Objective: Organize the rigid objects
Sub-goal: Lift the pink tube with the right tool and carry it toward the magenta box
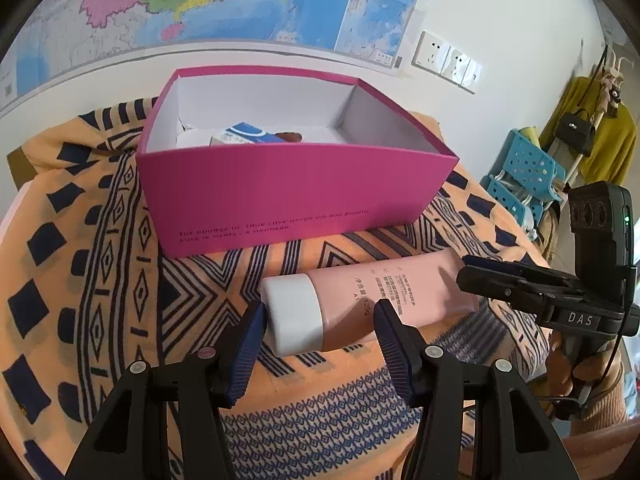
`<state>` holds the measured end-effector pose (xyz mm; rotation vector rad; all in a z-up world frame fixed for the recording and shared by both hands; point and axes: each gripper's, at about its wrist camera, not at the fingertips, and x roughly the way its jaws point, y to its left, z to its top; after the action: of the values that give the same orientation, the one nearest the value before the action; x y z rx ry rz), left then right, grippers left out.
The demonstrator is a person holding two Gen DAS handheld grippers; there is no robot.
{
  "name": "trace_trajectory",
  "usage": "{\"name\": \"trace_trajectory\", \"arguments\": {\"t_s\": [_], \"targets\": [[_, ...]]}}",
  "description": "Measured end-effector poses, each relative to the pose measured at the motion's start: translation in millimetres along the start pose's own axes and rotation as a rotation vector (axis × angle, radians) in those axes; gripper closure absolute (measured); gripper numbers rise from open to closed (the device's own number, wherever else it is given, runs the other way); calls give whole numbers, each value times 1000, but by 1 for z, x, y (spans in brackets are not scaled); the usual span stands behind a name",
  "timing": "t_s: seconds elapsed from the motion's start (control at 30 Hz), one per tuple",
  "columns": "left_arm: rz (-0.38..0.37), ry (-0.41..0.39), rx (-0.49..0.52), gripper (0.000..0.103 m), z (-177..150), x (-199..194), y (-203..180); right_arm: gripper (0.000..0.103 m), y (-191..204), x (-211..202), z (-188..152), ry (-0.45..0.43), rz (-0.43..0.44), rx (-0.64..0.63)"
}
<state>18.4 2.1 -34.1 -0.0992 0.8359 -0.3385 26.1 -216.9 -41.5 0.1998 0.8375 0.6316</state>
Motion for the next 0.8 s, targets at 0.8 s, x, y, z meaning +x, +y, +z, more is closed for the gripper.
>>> {"name": "trace_trajectory", "arguments": {"t_s": [0.8], "targets": [[-2,-54,21,47,14,-9,-10,54,-1,-17,13,-65,-3,-26]]}}
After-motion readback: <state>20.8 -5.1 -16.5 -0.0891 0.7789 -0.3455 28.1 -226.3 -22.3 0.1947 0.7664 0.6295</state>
